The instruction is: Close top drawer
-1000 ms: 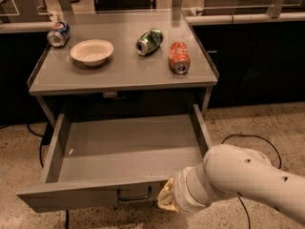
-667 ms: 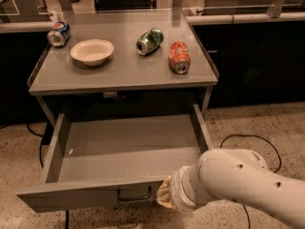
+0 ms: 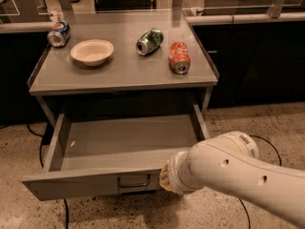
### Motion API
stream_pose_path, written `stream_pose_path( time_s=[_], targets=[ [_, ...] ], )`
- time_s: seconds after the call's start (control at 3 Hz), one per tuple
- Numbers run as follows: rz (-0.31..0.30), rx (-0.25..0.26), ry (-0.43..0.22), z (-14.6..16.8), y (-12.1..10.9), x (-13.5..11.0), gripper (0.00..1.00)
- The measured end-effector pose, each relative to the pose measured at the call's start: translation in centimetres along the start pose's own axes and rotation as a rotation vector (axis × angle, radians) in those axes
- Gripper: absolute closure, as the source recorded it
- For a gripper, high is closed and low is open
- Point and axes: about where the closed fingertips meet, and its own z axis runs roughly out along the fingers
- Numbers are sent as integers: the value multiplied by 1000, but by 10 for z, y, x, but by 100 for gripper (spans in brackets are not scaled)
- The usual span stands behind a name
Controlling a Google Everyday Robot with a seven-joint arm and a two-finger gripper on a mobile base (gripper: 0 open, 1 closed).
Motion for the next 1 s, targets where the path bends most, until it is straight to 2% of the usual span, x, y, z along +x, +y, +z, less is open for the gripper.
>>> stream_pose_path(
  time_s=[0.67,1.0],
  targets=[
    [-74,34,74,3,-59,10,100],
    [-74,34,74,3,-59,10,100]
  ],
)
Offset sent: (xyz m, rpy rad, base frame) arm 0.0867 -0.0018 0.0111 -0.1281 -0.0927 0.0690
